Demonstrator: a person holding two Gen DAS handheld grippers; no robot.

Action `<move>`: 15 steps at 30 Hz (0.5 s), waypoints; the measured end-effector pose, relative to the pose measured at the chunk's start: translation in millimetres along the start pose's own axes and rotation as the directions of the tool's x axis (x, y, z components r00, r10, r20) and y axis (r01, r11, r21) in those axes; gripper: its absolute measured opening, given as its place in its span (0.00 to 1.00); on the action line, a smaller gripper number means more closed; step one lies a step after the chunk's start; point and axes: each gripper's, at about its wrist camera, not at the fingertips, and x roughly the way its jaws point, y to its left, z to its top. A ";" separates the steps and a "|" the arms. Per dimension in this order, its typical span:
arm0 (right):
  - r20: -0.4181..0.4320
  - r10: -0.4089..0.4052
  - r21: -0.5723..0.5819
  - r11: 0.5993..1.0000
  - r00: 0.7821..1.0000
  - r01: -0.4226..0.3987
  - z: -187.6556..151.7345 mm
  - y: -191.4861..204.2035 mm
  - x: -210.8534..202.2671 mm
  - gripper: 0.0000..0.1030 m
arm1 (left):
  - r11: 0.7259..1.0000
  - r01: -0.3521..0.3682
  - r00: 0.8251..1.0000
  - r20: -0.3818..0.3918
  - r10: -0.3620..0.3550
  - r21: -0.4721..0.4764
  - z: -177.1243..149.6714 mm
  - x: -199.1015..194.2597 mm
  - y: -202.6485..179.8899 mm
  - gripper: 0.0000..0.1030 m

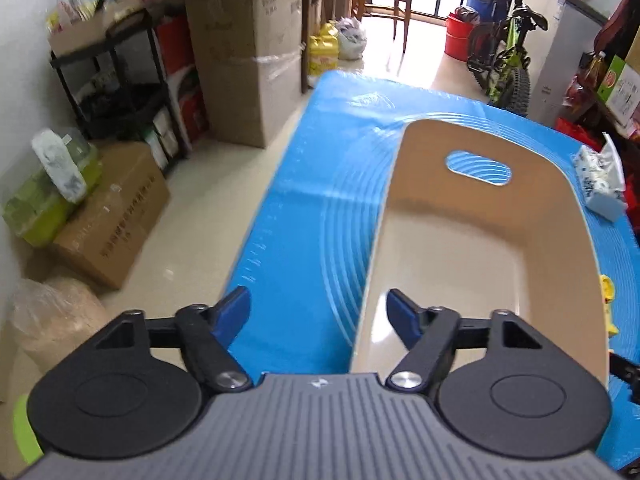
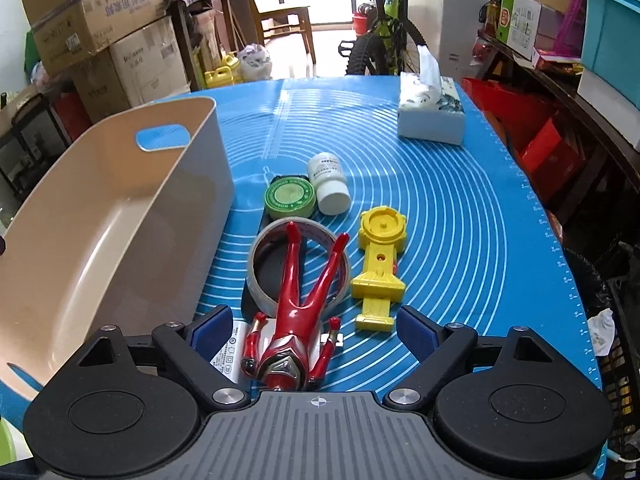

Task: Organize rigid objects
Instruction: 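Move the right gripper to the red toy figure and close on it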

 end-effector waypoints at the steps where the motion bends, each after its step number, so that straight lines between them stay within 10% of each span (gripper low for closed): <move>1: -0.005 -0.001 0.004 1.000 1.000 0.001 -0.3 1.0 2.5 0.88 | 1.000 0.016 1.000 -0.005 -0.016 0.003 -0.3 1.2 -0.2 0.66; 15: -0.075 -0.028 0.044 0.999 0.997 0.031 -9.9 7.5 25.6 0.73 | 0.998 0.010 0.997 -0.073 -0.005 0.068 -14.0 25.3 -6.0 0.33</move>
